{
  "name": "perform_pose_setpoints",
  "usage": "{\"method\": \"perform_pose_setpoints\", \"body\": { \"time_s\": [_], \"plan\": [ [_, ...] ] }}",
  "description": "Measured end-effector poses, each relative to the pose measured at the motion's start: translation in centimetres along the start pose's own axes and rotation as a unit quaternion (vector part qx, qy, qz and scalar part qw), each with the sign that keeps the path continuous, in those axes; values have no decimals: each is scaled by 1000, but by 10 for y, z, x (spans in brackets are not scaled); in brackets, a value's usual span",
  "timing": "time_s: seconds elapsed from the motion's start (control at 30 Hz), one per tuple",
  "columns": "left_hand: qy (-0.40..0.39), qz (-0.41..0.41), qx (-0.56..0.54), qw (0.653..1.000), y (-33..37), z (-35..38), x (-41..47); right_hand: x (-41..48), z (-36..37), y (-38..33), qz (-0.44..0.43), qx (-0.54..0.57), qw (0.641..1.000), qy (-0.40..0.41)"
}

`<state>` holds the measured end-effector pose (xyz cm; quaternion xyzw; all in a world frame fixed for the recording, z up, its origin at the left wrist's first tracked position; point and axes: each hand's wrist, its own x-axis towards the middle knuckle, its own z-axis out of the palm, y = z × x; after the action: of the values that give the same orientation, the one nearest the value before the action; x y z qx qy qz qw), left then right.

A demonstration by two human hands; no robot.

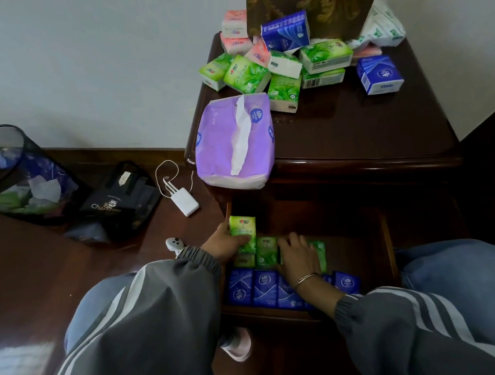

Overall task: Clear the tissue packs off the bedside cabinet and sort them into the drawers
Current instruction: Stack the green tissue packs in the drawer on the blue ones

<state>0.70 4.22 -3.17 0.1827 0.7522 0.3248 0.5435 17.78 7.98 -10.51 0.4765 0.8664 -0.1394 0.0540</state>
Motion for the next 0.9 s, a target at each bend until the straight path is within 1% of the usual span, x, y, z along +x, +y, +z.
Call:
{"method": "perform_pose_setpoints", "body": {
  "time_s": [0.1,0.13,0.2,0.23,0.27,0.3,0.33,0.37,0.4,0.43,0.5,0.53,0.57,0.6,0.63,0.67,0.7,0.73,0.77,0.8,0.87,0.9],
  "plan": [
    [2,-2,3,1000,-2,0,0,1,2,2,-63,17,997,-31],
    [2,-5,4,1000,-2,0,0,1,1,3,-70,17,996,-47],
    [3,-9,11,1000,-2,-2,0,5,-3,5,-47,38,997,-53],
    [-2,-6,18,1000,-2,-3,0,7,-9,4,-14,87,995,-45],
    [-12,-2,24,1000,-1,-3,-1,9,-18,2,32,185,981,-43],
    [-24,3,28,999,0,-2,-3,11,-29,-1,86,318,942,-57],
    [-36,7,29,999,1,0,-6,13,-39,-4,126,448,881,-85],
    [-47,12,27,998,1,2,-9,14,-48,-7,151,544,817,-116],
    [-60,18,26,998,0,3,-11,15,-54,-7,152,578,790,-139],
    [-79,26,29,996,-1,5,-11,16,-57,-8,143,585,783,-155],
    [-118,40,57,991,-2,6,-11,19,-57,-8,134,581,787,-159],
    [-121,55,83,988,-2,4,-12,22,-55,-5,141,584,785,-151],
    [-90,77,124,985,-1,2,-11,24,-53,-3,156,587,783,-134],
    [-22,103,182,978,0,-2,-9,27,-50,2,176,578,790,-107],
    [66,127,239,960,1,-7,-7,29,-47,7,198,552,806,-78],
    [142,137,273,942,0,-10,-7,31,-42,12,212,514,829,-56],
    [189,124,285,931,-2,-13,-6,32,-38,15,219,475,851,-44],
    [206,96,291,929,-4,-14,-6,32,-33,15,219,439,870,-40],
    [191,67,298,933,-8,-13,-5,32,-30,13,211,409,887,-38],
    [156,50,298,940,-12,-10,-5,31,-26,9,198,388,899,-35],
    [98,32,292,951,-19,-3,-5,30,-19,1,168,346,923,-30],
    [89,29,285,954,-21,-1,-5,29,-15,-3,152,307,939,-29]
  ]
}}
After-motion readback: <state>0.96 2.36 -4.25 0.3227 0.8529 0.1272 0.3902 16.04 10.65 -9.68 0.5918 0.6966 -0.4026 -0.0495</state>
